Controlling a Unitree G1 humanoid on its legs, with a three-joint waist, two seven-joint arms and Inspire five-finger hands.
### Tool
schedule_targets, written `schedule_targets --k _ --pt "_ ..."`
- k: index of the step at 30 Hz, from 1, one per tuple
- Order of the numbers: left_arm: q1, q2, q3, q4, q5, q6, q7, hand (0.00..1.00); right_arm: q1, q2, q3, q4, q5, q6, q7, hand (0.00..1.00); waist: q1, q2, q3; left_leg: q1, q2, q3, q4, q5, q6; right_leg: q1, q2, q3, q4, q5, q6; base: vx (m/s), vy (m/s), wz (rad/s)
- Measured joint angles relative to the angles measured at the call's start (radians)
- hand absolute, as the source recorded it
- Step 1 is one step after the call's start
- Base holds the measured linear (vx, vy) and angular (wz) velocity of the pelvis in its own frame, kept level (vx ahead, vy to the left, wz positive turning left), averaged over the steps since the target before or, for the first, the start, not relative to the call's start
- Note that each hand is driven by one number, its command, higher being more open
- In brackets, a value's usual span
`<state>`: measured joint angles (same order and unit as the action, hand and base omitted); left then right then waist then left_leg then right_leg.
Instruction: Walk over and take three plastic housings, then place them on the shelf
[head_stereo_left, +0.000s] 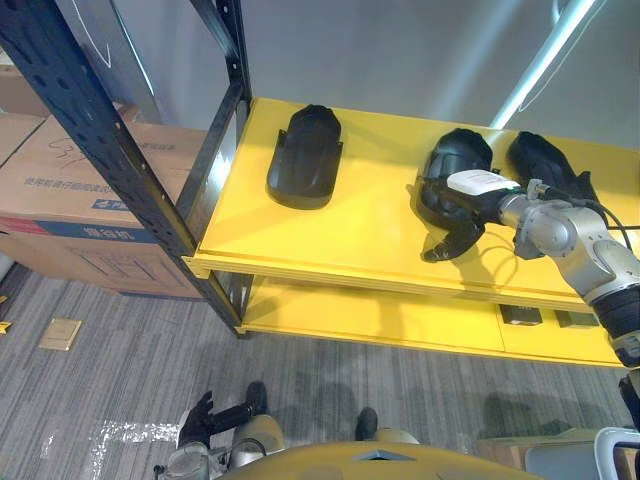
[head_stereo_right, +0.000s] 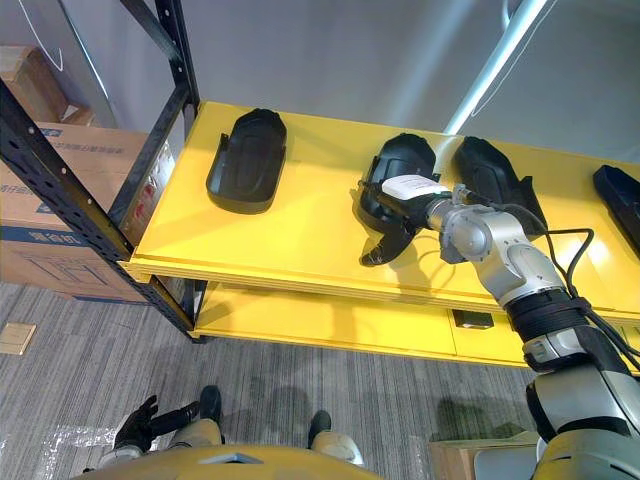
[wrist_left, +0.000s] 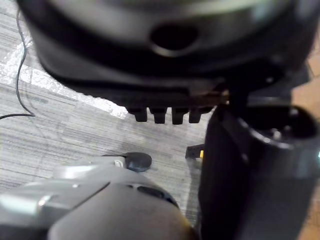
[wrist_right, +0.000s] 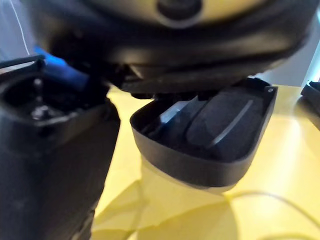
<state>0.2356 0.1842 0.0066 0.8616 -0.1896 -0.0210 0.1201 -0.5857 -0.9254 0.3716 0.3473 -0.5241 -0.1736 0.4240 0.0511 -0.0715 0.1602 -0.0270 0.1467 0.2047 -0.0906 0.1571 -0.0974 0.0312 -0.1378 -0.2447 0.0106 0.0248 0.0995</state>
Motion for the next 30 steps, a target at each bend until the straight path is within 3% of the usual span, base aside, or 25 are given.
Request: schedule_targets --k 4,7,13,15,17,21,26,30 --pt "0.000 0.001 0.003 -0.002 0.001 -0.001 -0.004 1.00 0.001 0.000 0.000 0.000 0.022 -0.035 0.003 1.00 -0.003 -0.001 0.005 0.001 0.000 0.000 0.000 0.000 0.000 0.001 0.000 0.000 0.000 0.000 0.000 0.00 0.000 0.00" --pt "0.001 0.000 0.009 -0.001 0.004 -0.002 -0.010 1.00 0.003 0.000 -0.003 -0.001 0.054 -0.050 -0.045 1.00 -0.006 -0.001 0.006 0.002 0.000 0.000 0.000 0.000 0.000 0.002 0.000 0.000 0.000 0.000 0.000 0.00 0.000 0.00" --pt "0.008 -0.002 0.024 -0.002 0.004 -0.004 -0.016 1.00 0.013 -0.002 -0.164 -0.149 0.211 -0.046 -0.239 1.00 -0.026 -0.002 0.006 0.010 0.006 0.008 0.000 0.000 0.000 0.006 0.004 0.006 0.000 0.002 0.001 0.00 -0.001 -0.03" --pt "0.009 -0.006 0.034 -0.001 0.005 -0.007 -0.016 1.00 -0.007 -0.003 -0.266 -0.199 0.313 -0.012 -0.352 1.00 -0.026 -0.004 0.006 0.024 0.007 0.012 -0.001 -0.001 -0.002 0.016 0.005 0.010 0.000 0.002 0.001 0.00 -0.007 -0.05" --pt "0.009 -0.006 0.034 0.000 0.005 -0.009 -0.016 1.00 -0.024 -0.003 -0.301 -0.200 0.353 0.006 -0.386 1.00 -0.026 -0.006 0.006 0.028 0.008 0.015 -0.001 -0.001 -0.002 0.019 0.005 0.012 0.000 0.001 0.000 -0.01 -0.007 -0.04" --pt "0.010 -0.004 0.034 0.006 0.005 -0.015 -0.014 1.00 -0.038 -0.002 -0.350 -0.200 0.434 0.096 -0.441 1.00 -0.025 -0.009 0.004 0.035 0.009 0.021 -0.001 -0.001 -0.002 0.020 0.005 0.021 0.004 -0.002 0.003 -0.03 -0.003 -0.06" --pt "0.010 -0.004 0.030 0.015 0.004 -0.021 -0.013 1.00 -0.037 0.091 -0.357 -0.095 0.501 0.314 -0.429 1.00 -0.025 -0.010 0.004 0.032 0.002 0.019 -0.001 -0.009 -0.005 0.020 0.000 0.021 0.003 -0.006 0.001 -0.03 0.009 0.02" --pt "0.010 -0.008 0.030 0.015 0.004 -0.023 -0.013 1.00 -0.041 0.177 -0.357 0.045 0.533 0.396 -0.430 1.00 -0.018 -0.008 0.004 0.019 0.001 0.009 0.000 -0.007 -0.005 0.014 0.000 0.014 0.001 -0.005 0.001 0.01 0.000 0.06"
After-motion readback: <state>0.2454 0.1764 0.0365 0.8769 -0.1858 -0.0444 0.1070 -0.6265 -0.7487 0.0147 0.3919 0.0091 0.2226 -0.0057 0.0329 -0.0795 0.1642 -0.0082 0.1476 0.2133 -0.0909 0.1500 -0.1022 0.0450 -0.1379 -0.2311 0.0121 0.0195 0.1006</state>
